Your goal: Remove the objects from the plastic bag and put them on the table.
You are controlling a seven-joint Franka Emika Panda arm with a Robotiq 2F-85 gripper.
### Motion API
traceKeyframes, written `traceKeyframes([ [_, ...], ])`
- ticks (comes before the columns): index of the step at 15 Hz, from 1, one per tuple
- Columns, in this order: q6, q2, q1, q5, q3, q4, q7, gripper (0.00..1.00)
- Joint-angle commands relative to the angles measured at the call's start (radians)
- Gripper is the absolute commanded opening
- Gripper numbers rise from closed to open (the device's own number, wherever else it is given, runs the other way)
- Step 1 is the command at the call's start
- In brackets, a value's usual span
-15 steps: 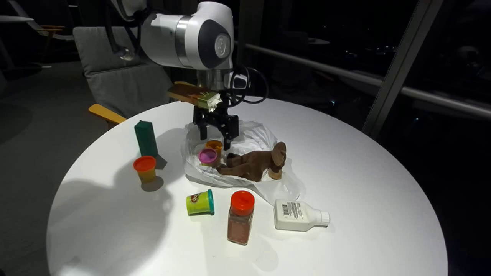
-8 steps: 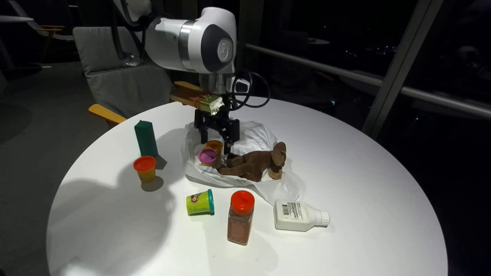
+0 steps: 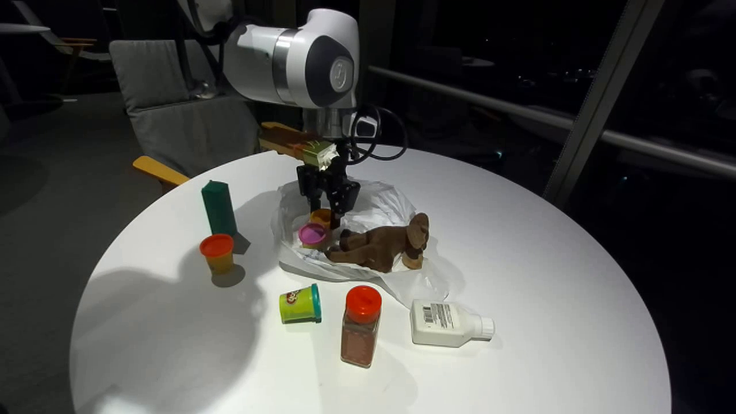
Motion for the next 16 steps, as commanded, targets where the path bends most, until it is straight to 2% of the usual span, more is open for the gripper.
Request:
traceKeyframes([
  [1,-0.004,-0.046,0.008,0.012,-0.012,-0.005,0.030,0.28],
  [4,0.009,-0.126,0.033,-0.010,-0.048,-0.055,0.101,0.28],
  [9,0.020,-0.322,0.069,-0.028,-0.088,-0.246,0.221,0.28],
  [13,0.025,-0.470,0.085,-0.039,-0.065,-0.457,0.262,0.28],
  [16,0.045,-0.521,0.098,-0.055,-0.049,-0.579,0.319,0.28],
])
